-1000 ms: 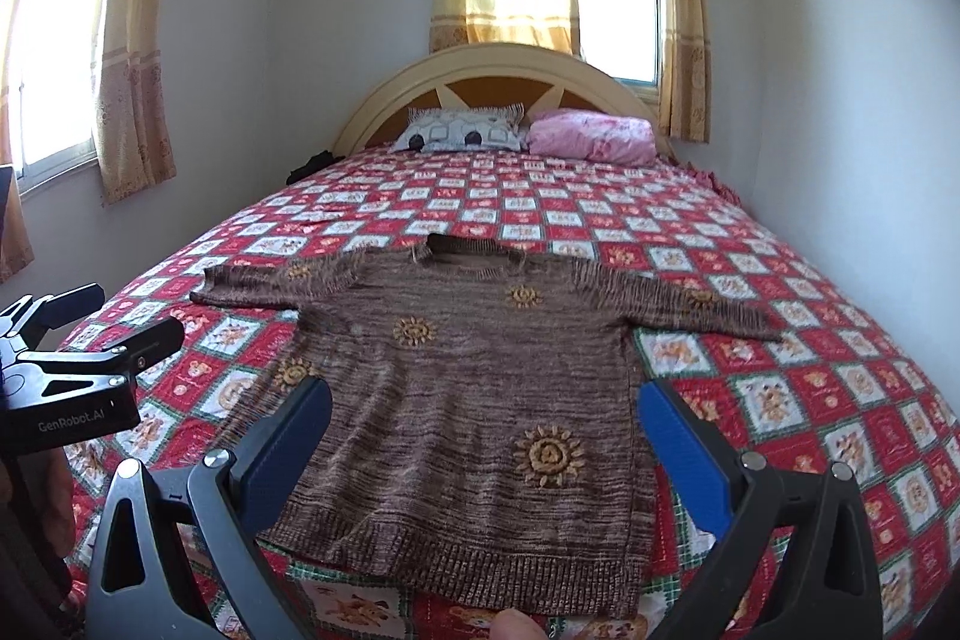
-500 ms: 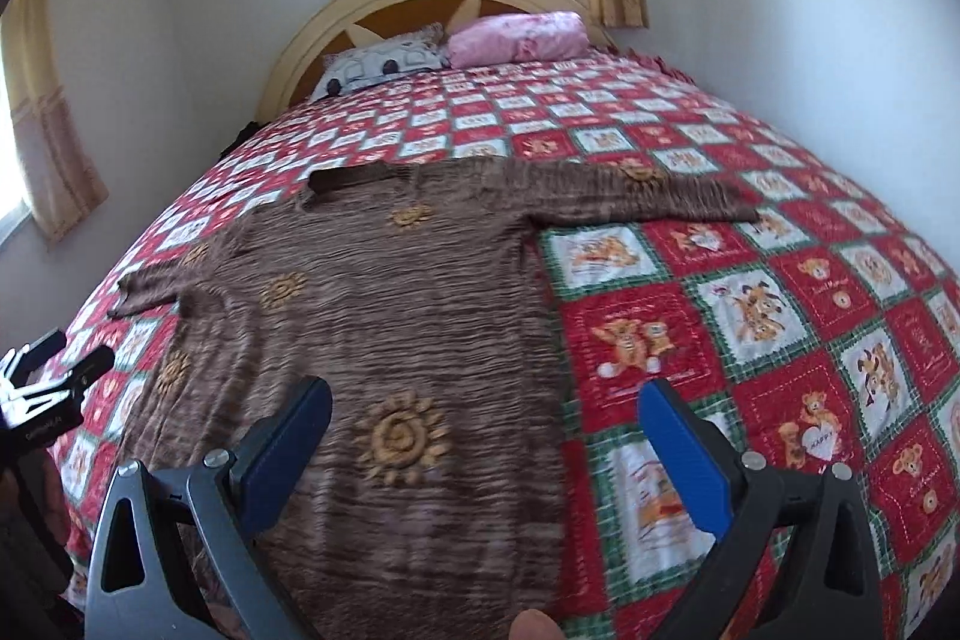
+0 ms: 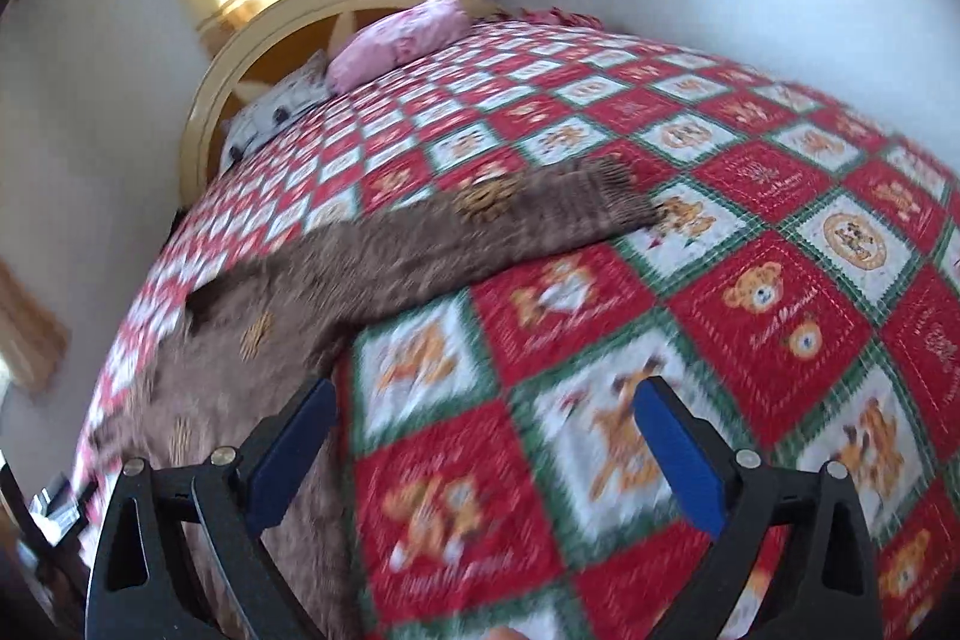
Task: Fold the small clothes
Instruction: 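Move both tools down toward the brown sweater on the bed, then grasp a sweater sleeve cuff with the right tool and fold it across the body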
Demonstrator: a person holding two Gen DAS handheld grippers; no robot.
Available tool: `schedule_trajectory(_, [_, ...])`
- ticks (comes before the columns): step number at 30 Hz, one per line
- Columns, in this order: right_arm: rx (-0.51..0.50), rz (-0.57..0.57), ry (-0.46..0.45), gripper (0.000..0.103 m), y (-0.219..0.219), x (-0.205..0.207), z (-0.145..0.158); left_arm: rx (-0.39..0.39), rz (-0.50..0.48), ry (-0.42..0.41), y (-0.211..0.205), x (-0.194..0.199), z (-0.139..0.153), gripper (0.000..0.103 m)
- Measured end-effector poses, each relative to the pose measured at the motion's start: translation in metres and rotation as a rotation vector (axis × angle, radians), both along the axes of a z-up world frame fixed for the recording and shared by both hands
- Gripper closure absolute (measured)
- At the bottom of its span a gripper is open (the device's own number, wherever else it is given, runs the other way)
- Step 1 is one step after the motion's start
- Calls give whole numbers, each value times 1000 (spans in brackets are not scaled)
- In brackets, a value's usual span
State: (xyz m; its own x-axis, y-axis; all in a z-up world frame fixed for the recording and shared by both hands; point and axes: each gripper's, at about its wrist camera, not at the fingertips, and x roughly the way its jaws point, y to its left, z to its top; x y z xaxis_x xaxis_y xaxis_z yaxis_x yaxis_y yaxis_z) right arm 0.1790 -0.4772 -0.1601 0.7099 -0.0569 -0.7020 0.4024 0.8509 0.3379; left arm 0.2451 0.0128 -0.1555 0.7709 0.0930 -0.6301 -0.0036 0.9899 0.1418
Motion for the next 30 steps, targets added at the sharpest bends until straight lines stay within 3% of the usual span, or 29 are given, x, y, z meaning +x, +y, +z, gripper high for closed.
schedule_trajectory(8, [67, -65, 13, 26, -54, 44, -19, -50, 14, 101, 1, 18, -33, 0])
schedule_trajectory(18, [156, -164, 70, 38, -103, 82, -44, -40, 58, 161, 1, 27, -45, 0])
schedule_trajectory(22, [143, -180, 76, 41, -110, 98, -50, -43, 60, 172, 2, 28, -47, 0])
schedule_trajectory(24, [129, -190, 84, 52, -113, 105, -52, -49, 65, 185, 4, 29, -49, 0])
schedule_trajectory(28, [93, -202, 97, 91, -117, 112, -55, -53, 73, 195, 5, 31, -51, 0])
schedule_trajectory(30, [66, -197, 96, 93, -117, 114, -54, -53, 75, 194, 4, 31, -51, 0])
